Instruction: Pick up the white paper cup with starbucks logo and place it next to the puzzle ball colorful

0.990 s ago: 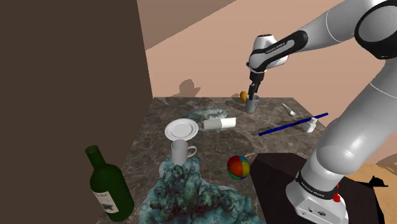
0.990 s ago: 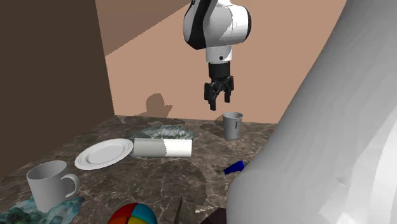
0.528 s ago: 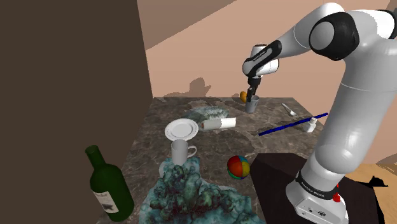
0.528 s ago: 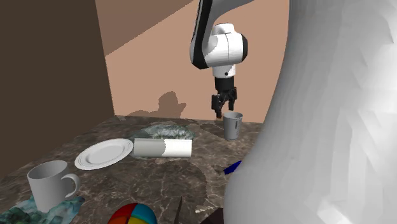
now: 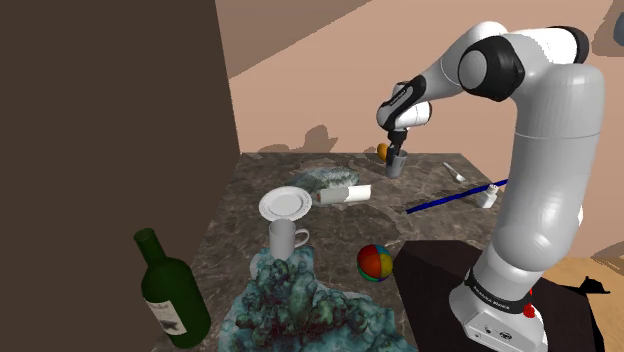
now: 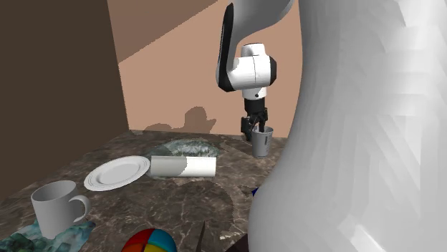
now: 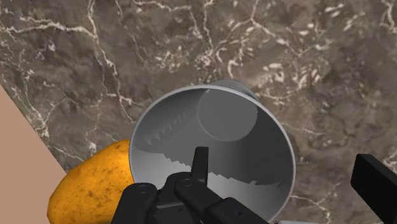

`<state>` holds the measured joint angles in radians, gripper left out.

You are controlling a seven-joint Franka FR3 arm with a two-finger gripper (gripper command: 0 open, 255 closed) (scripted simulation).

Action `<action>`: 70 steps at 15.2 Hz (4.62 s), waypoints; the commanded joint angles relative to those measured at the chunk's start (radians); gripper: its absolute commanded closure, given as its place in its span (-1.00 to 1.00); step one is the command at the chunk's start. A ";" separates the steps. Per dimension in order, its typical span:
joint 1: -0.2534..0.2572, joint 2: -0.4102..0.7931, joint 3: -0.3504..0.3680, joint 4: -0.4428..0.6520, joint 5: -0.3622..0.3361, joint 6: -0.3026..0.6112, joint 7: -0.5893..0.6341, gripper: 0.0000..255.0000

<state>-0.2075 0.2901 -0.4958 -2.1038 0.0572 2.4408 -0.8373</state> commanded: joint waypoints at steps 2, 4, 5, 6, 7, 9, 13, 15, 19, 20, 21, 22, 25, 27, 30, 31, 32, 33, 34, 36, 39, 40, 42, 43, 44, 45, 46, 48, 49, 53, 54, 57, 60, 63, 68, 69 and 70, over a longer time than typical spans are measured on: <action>-0.011 0.030 0.009 0.002 0.020 0.026 -0.015 -1.00; -0.012 0.030 0.009 0.002 0.020 0.026 -0.015 -1.00; -0.012 0.030 0.009 0.002 0.020 0.026 -0.015 -1.00; -0.012 0.030 0.009 0.002 0.020 0.026 -0.015 -1.00; -0.012 0.030 0.009 0.002 0.020 0.026 -0.015 -1.00; -0.012 0.030 0.009 0.002 0.020 0.026 -0.015 -1.00; -0.012 0.030 0.009 0.002 0.020 0.026 -0.015 1.00; -0.012 0.030 0.009 0.002 0.020 0.026 -0.015 1.00; -0.012 0.030 0.009 0.002 0.020 0.026 -0.015 1.00; -0.009 0.020 0.005 0.004 0.014 0.015 -0.012 1.00; -0.006 0.011 0.002 0.007 0.007 0.004 -0.008 1.00; -0.003 0.001 -0.001 0.010 0.001 -0.008 -0.005 1.00; 0.004 -0.027 -0.009 0.019 -0.016 -0.043 0.005 1.00; 0.008 -0.044 -0.014 0.027 -0.028 -0.066 0.010 1.00; 0.014 -0.070 -0.020 0.040 -0.044 -0.102 0.019 1.00; 0.015 -0.078 -0.021 0.045 -0.049 -0.114 0.021 1.00; 0.017 -0.086 -0.023 0.050 -0.054 -0.126 0.024 1.00; 0.018 -0.094 -0.024 0.055 -0.058 -0.138 0.026 1.00; 0.020 -0.101 -0.026 0.061 -0.063 -0.150 0.028 1.00; 0.022 -0.116 -0.028 0.072 -0.072 -0.175 0.033 1.00; 0.026 -0.136 -0.030 0.091 -0.084 -0.212 0.038 1.00; 0.027 -0.143 -0.031 0.098 -0.087 -0.225 0.040 1.00; 0.029 -0.155 -0.032 0.112 -0.094 -0.250 0.043 1.00; 0.030 -0.161 -0.033 0.120 -0.097 -0.262 0.044 1.00; 0.031 -0.166 -0.033 0.128 -0.100 -0.275 0.045 1.00; 0.031 -0.172 -0.033 0.136 -0.103 -0.288 0.046 1.00; 0.032 -0.177 -0.034 0.144 -0.106 -0.300 0.047 1.00; 0.033 -0.187 -0.034 0.161 -0.111 -0.326 0.049 1.00; 0.034 -0.191 -0.034 0.169 -0.113 -0.338 0.049 1.00; 0.036 -0.207 -0.034 0.207 -0.120 -0.390 0.051 1.00; 0.037 -0.210 -0.034 0.217 -0.122 -0.403 0.051 1.00; 0.066 -0.280 -0.017 0.157 -0.165 -0.408 0.112 1.00; 0.097 -0.373 0.019 0.062 -0.219 -0.406 0.202 1.00; 0.120 -0.456 0.063 -0.021 -0.259 -0.411 0.290 1.00; 0.154 -0.575 0.147 -0.137 -0.295 -0.430 0.427 1.00; 0.160 -0.596 0.164 -0.157 -0.298 -0.434 0.454 1.00; 0.167 -0.615 0.182 -0.176 -0.299 -0.439 0.480 1.00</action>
<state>-0.0463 -0.3092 -0.3283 -2.2646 -0.2402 2.0060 -0.3814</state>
